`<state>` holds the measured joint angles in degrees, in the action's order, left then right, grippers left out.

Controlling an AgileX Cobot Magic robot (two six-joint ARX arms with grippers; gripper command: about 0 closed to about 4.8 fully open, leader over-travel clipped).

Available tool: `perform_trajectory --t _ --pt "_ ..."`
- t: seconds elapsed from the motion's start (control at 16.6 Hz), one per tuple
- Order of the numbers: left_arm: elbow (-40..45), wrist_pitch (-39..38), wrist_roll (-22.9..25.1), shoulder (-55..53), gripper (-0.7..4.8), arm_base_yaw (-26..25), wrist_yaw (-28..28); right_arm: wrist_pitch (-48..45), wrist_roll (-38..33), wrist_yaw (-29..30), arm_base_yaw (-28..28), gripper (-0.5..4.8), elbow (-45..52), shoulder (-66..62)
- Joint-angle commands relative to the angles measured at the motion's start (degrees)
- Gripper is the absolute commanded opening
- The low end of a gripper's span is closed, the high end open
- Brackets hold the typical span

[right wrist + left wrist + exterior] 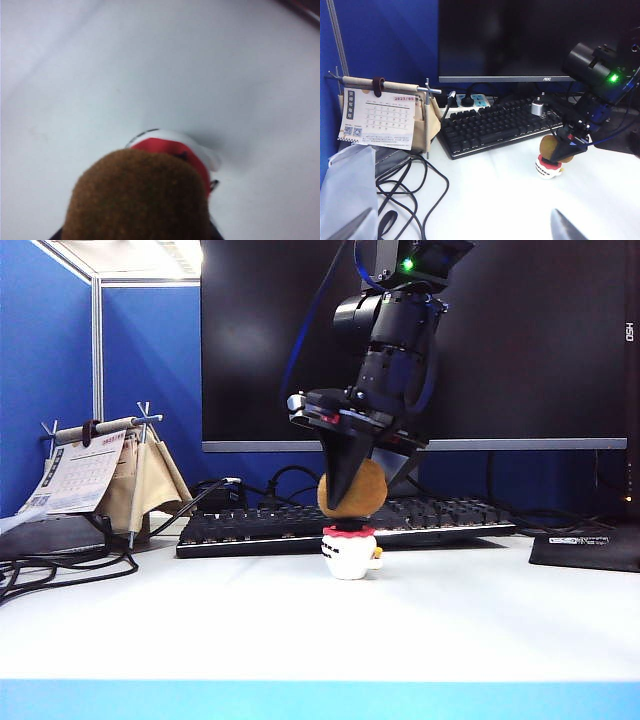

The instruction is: Place the kiwi on top of the doll with a flat head.

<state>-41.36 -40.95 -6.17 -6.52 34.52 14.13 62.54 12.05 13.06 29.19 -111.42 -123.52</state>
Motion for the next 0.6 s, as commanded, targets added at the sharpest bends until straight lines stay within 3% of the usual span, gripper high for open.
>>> perform_trajectory --t 0.06,0.36,0.6 --pt "-0.07 1.22 0.15 -0.04 4.79 -0.04 0.15 0.48 0.17 1.68 0.07 2.67 -0.09 0.2" --pt "-0.07 1.22 0.15 -0.04 4.79 -0.04 0.15 0.48 0.17 1.64 0.07 2.75 -0.09 0.2" --pt "-0.07 1.22 0.15 -0.04 4.79 -0.04 0.13 0.46 0.17 1.57 0.07 3.17 -0.09 0.22"
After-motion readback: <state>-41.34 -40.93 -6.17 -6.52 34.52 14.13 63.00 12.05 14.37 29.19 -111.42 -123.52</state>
